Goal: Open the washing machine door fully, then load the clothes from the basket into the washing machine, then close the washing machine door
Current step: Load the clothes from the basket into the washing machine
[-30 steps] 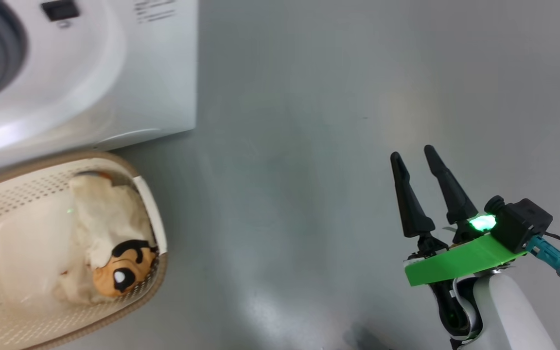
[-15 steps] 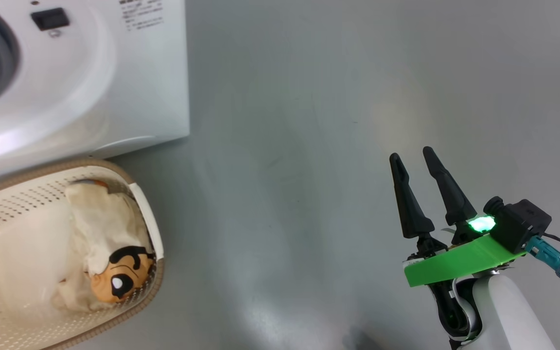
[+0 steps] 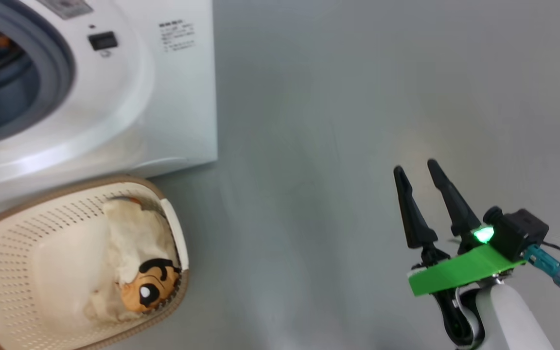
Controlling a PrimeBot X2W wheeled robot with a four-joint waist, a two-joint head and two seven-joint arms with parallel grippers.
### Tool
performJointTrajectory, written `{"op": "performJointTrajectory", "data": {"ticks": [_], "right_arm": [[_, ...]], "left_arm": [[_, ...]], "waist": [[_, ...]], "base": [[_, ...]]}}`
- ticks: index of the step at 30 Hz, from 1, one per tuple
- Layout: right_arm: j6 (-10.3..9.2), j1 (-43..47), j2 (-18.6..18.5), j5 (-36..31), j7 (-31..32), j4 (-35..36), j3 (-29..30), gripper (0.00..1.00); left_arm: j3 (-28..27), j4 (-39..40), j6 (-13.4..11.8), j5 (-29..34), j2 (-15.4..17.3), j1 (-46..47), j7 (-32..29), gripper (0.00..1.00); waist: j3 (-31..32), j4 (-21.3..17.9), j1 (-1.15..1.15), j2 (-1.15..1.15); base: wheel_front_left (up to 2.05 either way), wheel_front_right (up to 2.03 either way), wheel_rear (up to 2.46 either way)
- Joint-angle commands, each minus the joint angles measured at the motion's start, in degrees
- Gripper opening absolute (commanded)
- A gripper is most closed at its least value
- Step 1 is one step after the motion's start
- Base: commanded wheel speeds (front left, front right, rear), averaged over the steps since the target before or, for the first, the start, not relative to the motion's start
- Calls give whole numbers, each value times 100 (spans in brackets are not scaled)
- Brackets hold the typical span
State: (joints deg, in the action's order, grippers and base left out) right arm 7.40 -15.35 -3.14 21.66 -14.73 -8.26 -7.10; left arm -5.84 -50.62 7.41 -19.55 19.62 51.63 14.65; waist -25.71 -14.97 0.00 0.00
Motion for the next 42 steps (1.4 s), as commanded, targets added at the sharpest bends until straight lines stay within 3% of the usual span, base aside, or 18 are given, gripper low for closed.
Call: {"op": "performJointTrajectory", "data": {"ticks": [1, 10, 18, 42], "right_arm": [[9, 192, -86, -46, -27, 83, -103, 100], [9, 475, -371, -30, -27, 0, -30, 100], [9, 760, -594, -37, -27, -44, 52, 100], [9, 1529, -869, 19, -27, -79, 297, 100]], "left_arm": [[-197, 365, 7, 34, 157, -427, 34, 100], [-527, 1335, 7, 200, -422, -1888, 34, 100], [-552, 1924, 7, 341, -734, -2804, 35, 100], [-562, 3425, 8, 428, -1248, -5009, 35, 100]], "waist": [[326, 193, 0, 0], [931, 475, 0, 0], [1329, 711, 0, 0], [2128, 1016, 0, 0]], "base": [[0, 0, 0], [0, 0, 0], [0, 0, 0], [0, 0, 0]]}}
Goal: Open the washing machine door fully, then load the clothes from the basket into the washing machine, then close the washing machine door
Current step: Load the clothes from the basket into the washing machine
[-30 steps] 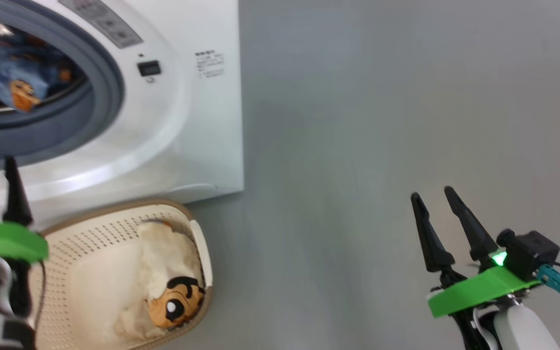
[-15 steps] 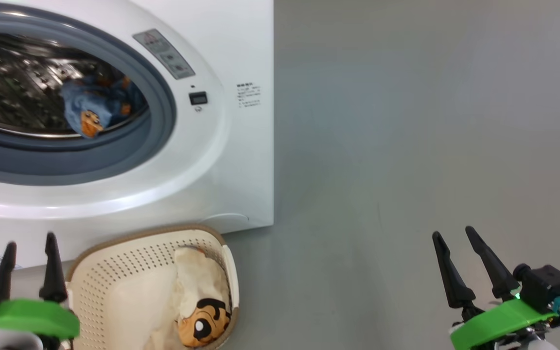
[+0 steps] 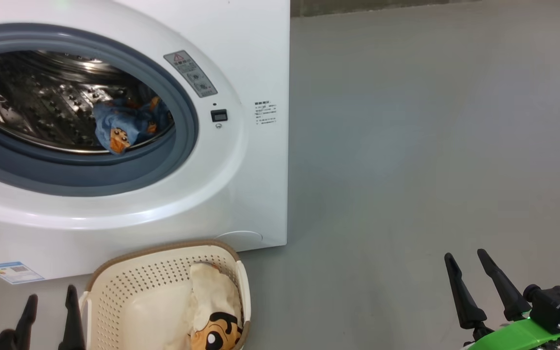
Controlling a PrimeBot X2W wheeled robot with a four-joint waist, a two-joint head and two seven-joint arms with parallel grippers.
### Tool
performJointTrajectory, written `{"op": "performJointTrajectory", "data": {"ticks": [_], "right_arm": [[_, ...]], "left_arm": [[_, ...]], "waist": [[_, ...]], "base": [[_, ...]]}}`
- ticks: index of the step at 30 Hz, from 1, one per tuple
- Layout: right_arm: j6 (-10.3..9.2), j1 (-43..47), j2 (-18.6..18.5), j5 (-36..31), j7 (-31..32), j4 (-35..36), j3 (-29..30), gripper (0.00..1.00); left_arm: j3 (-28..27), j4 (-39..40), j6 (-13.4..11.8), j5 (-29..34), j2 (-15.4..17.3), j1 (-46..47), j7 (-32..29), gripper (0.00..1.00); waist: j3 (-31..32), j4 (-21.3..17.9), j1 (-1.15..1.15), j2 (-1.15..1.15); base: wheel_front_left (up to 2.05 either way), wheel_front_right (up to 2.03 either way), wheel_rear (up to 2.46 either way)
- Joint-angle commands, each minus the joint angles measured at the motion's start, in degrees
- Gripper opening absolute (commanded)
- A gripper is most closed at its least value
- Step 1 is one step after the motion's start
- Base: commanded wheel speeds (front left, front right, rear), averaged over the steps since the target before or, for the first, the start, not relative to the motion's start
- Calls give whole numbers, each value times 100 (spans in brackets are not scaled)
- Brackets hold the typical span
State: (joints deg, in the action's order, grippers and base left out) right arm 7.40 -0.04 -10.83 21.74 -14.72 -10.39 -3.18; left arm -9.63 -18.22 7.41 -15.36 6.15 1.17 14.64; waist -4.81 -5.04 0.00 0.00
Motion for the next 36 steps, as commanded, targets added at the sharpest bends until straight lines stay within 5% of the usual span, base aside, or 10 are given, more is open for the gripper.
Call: {"op": "performJointTrajectory", "data": {"ticks": [1, 25, 36], "right_arm": [[9, 20, -102, 13, -28, 137, -82, 100], [9, 99, -93, -14, -28, 207, 5, 100], [9, -130, 61, -50, -28, 323, 25, 100]], "left_arm": [[-189, 238, 8, 4, 76, -30, 36, 100], [-224, 595, 8, 73, -83, -326, 36, 100], [157, 1, 8, -55, -120, -2, 36, 100]], "waist": [[58, 28, 0, 0], [43, 71, 0, 0], [-460, -5, 0, 0]], "base": [[0, 0, 0], [0, 0, 0], [0, 0, 0]]}}
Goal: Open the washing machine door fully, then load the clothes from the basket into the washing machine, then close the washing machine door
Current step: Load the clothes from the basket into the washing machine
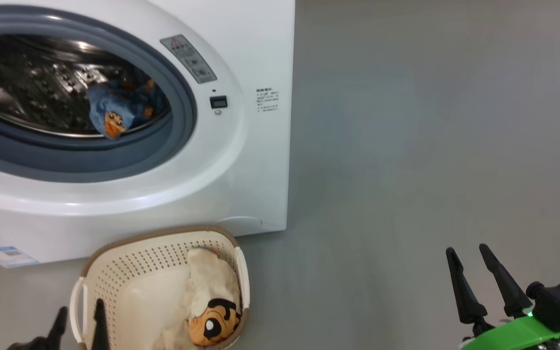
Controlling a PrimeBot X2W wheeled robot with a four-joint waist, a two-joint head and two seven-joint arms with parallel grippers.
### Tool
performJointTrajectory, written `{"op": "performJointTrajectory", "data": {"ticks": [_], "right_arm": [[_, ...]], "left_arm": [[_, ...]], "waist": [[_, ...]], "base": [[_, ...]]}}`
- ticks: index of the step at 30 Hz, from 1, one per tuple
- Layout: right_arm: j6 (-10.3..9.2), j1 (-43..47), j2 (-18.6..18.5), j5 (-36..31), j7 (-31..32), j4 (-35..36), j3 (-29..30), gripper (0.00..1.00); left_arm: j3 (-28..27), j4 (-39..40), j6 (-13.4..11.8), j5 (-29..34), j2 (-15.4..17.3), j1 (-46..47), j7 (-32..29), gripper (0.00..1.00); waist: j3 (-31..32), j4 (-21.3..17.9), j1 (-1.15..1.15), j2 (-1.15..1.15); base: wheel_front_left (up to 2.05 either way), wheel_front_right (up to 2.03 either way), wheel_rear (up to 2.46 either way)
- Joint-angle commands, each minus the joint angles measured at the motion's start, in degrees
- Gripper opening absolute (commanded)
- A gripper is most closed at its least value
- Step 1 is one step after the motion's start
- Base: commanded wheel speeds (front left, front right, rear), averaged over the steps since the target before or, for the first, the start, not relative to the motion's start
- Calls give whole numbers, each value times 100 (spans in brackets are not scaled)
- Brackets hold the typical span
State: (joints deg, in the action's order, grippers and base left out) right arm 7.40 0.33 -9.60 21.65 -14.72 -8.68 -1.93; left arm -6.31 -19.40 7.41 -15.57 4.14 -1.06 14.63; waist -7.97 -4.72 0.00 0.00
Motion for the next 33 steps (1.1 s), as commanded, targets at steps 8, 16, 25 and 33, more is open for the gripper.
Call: {"op": "performJointTrajectory", "data": {"ticks": [8, 16, 25, 33], "right_arm": [[9, -566, 162, -89, -28, 231, -74, 100], [9, -999, 359, -132, -28, 301, -76, 100], [9, -1374, 513, -150, -28, 330, -171, 100], [9, -1593, 584, -142, -28, 365, -259, 100]], "left_arm": [[431, -814, 8, -302, 276, 927, 37, 100], [1132, -1823, 8, -729, 536, 1913, 37, 100], [1789, -2589, 8, -1181, 807, 2834, 37, 100], [2430, -3087, 8, -1659, 948, 3364, 37, 100]], "waist": [[-932, -175, 0, 0], [-1678, -335, 0, 0], [-2258, -542, 0, 0], [-2617, -694, 0, 0]], "base": [[0, 0, 0], [0, 0, 0], [0, 0, 0], [0, 0, 0]]}}
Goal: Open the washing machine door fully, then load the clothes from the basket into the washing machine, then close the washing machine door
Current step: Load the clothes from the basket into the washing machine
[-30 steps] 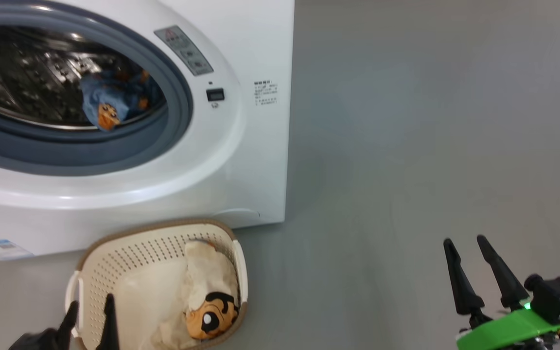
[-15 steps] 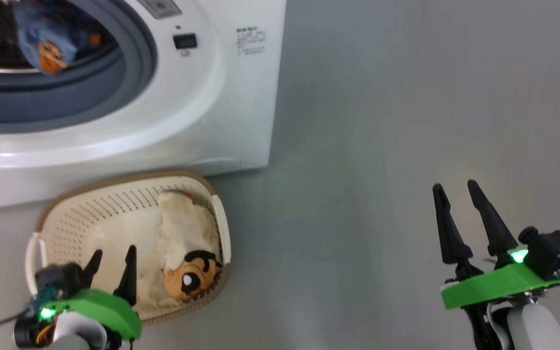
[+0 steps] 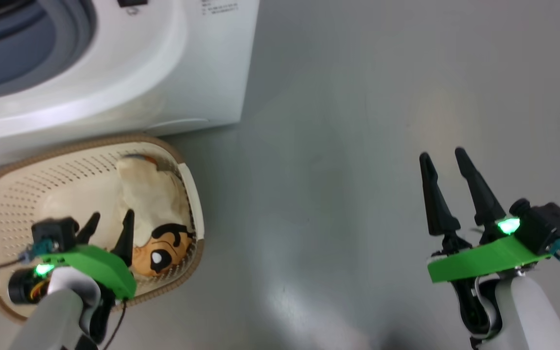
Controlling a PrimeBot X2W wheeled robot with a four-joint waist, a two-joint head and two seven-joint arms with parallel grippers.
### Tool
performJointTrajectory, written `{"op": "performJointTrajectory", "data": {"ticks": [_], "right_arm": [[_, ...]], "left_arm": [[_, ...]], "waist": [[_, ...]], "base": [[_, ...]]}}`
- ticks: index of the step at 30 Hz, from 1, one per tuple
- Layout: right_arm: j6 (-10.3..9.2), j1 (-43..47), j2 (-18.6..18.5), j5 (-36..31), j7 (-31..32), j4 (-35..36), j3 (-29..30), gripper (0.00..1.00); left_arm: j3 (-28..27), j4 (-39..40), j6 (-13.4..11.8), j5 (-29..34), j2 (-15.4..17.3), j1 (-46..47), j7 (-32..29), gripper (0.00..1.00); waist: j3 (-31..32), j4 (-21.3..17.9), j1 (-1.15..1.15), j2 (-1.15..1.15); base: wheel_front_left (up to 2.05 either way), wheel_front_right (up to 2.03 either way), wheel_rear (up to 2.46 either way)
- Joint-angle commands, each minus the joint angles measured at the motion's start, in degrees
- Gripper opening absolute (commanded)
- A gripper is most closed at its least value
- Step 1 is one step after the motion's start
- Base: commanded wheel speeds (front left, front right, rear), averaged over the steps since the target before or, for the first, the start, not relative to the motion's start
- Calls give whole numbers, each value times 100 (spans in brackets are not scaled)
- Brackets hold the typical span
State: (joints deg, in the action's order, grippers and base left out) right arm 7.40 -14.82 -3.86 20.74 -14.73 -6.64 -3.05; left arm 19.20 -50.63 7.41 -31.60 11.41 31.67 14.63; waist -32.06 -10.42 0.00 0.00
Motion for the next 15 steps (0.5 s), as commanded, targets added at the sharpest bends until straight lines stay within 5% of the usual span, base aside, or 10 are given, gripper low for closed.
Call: {"op": "performJointTrajectory", "data": {"ticks": [1, 15], "right_arm": [[9, -115, 18, -53, -27, 174, -159, 100], [9, -371, 92, -18, -27, 222, -322, 100]], "left_arm": [[-21, -20, 8, -111, 245, 174, 37, 100], [1297, -576, 8, -1216, 548, 803, 37, 100]], "waist": [[-277, -138, 0, 0], [-849, -321, 0, 0]], "base": [[0, 0, 0], [0, 0, 0]]}}
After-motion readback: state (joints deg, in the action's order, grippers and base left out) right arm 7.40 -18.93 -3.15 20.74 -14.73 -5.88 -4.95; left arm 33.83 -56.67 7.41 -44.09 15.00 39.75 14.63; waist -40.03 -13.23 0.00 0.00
